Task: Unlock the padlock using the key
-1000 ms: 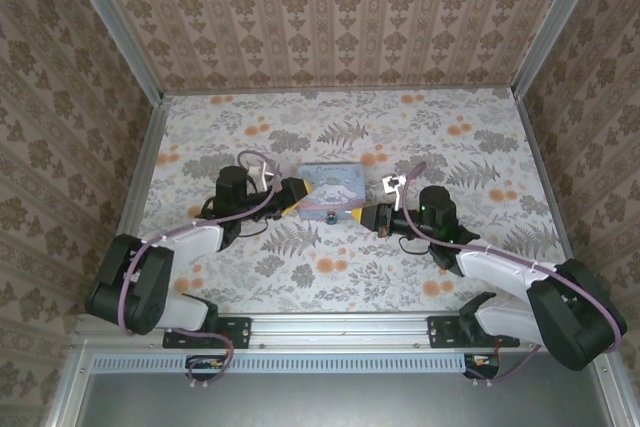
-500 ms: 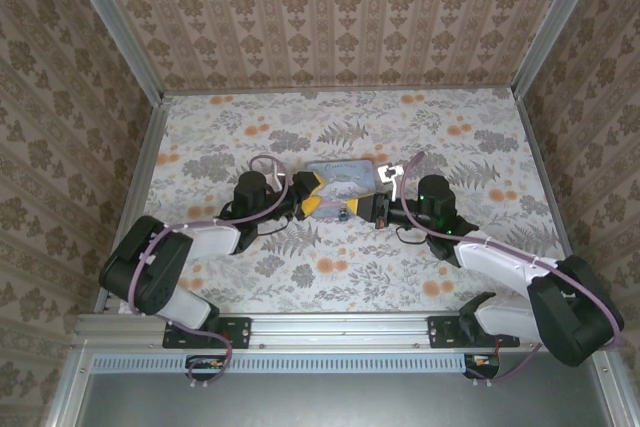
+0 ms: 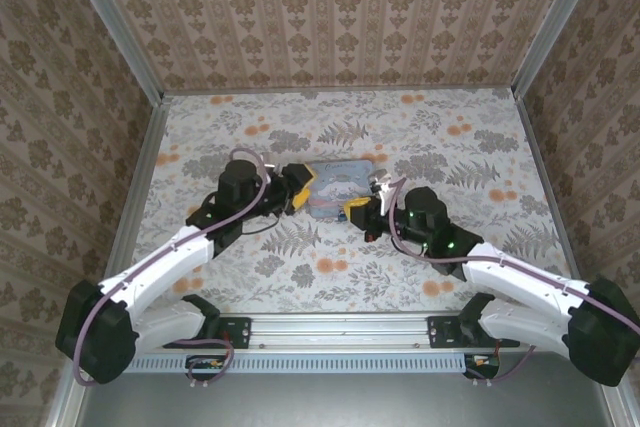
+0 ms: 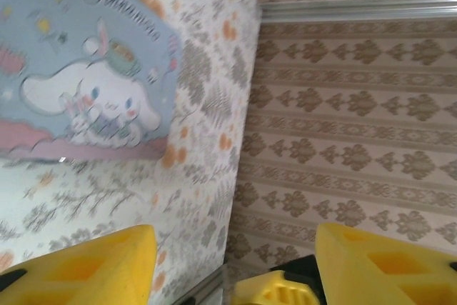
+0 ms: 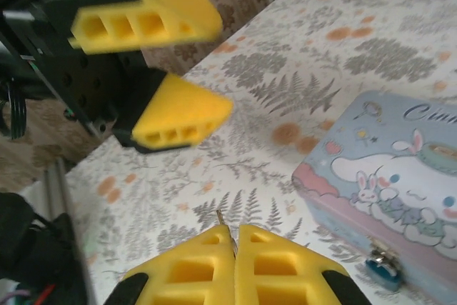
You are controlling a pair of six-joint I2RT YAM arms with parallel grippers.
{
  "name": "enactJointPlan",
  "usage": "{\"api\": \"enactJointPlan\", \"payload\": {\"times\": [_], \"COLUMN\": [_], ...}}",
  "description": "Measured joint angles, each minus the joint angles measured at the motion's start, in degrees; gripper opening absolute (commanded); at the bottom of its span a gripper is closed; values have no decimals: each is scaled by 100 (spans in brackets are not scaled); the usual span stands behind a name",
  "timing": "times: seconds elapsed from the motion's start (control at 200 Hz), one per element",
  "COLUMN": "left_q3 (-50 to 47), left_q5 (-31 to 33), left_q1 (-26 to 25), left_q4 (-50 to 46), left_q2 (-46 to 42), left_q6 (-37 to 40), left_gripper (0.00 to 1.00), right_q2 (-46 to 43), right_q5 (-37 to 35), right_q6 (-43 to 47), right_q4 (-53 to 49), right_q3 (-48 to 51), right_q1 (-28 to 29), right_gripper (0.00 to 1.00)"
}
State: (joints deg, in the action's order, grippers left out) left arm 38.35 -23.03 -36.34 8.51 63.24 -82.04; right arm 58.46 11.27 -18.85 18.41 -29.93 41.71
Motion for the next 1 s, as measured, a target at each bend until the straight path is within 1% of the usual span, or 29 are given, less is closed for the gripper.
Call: {"api": "enactJointPlan", "payload": {"times": [0.22, 0.395, 0.705, 1.0], "left_q3": [0, 2, 188, 247], "left_q5": [142, 273, 501, 551], "left_q1": [-396, -566, -667, -793], "left_q4": [-83, -76, -28, 131], "left_q2": [275, 400, 529, 723], "left_q6": [-343, -538, -660, -715], "left_gripper": [54, 52, 51, 40], "right_q2": [-70, 31, 391, 459], "right_q5": [-1147, -1709, -1941, -2009], "right_q6": [625, 1034, 1276, 1296], "right_q4": [-114, -105, -103, -87], "right_q3": [-87, -275, -352, -365], "right_q1": [592, 1016, 1202, 1224], "right_gripper": [0, 0, 0, 0]}}
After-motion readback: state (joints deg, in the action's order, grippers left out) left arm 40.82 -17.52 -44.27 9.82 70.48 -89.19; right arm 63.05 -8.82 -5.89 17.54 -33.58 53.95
